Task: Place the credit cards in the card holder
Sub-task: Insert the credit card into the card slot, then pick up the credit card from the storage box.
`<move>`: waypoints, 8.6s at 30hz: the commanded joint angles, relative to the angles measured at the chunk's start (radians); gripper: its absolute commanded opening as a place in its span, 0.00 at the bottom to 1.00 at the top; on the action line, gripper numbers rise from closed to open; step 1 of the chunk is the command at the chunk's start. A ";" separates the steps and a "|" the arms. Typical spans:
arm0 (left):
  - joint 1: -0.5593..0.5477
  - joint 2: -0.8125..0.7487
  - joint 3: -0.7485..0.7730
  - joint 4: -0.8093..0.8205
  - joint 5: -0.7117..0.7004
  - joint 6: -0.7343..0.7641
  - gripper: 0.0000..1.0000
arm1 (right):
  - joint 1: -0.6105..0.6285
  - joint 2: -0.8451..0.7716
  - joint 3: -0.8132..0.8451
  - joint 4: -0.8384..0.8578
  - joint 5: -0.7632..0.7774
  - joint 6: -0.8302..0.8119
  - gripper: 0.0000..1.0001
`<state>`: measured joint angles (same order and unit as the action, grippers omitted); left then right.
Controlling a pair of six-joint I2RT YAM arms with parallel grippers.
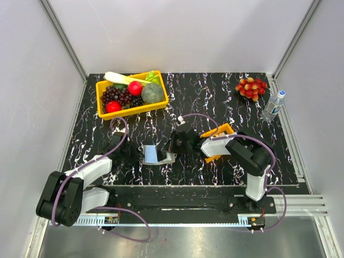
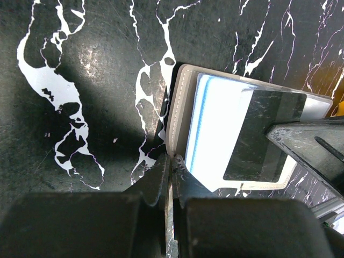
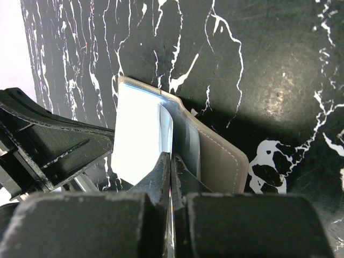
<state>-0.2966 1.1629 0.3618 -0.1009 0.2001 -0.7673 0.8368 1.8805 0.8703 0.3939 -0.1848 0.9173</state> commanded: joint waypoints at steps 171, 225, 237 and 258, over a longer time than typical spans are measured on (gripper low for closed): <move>-0.099 -0.184 0.028 0.006 0.019 -0.070 0.00 | -0.122 -0.254 0.197 -1.027 0.470 -0.509 0.54; -0.099 -0.193 0.002 0.033 0.030 -0.070 0.00 | -0.171 -0.457 0.179 -1.231 0.643 -0.452 0.02; -0.099 -0.190 -0.001 0.036 0.028 -0.075 0.00 | -0.171 -0.576 0.195 -1.135 0.610 -0.442 0.00; -0.099 -0.140 0.009 0.066 0.036 -0.076 0.00 | -0.170 -0.745 -0.129 -0.912 0.435 -0.252 0.10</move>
<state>-0.3920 1.0161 0.3584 -0.0948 0.2138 -0.8459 0.6693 1.1461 0.7361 -0.4744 0.3195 0.6292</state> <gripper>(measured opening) 0.027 0.061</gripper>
